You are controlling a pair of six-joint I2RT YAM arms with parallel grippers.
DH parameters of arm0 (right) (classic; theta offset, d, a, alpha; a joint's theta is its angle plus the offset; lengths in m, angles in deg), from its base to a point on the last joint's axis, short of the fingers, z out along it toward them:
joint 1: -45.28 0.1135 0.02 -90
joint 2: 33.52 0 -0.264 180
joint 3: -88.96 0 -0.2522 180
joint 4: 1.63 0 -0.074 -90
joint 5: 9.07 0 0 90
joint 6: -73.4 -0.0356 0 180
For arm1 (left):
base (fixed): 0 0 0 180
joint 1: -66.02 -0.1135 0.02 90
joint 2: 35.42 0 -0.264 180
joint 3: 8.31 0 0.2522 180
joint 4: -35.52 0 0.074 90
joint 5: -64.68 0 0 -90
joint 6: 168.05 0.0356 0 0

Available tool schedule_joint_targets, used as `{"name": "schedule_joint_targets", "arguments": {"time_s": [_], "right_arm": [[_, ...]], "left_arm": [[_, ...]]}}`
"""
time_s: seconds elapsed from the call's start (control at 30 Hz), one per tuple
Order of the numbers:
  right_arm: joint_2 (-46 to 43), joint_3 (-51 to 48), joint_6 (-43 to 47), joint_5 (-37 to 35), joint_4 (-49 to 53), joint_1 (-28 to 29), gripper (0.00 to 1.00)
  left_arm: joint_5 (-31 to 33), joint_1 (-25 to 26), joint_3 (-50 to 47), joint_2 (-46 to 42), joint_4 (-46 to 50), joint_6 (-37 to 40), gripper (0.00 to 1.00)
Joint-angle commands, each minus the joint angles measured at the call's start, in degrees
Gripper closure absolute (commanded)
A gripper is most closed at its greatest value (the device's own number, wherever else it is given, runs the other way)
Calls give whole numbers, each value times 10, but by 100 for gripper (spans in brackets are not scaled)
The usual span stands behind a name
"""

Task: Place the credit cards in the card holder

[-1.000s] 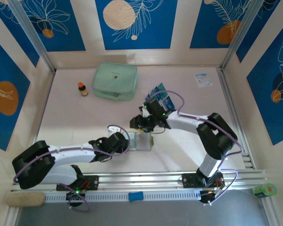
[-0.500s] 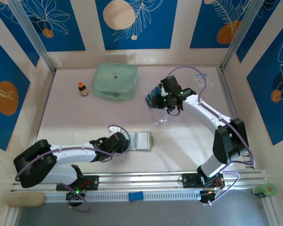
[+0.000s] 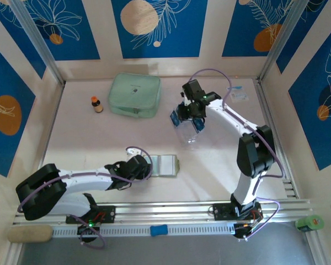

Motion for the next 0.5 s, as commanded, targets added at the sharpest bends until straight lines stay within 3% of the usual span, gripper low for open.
{"name": "schedule_joint_targets", "arguments": {"time_s": [0.0, 0.47], "right_arm": [[38, 42, 19, 0, 24, 7, 74], [186, 192, 51, -85, 79, 31, 78]], "left_arm": [[-6, -4, -7, -5, 4, -11, 10], [-12, -4, -13, -6, 0, -14, 10]]}}
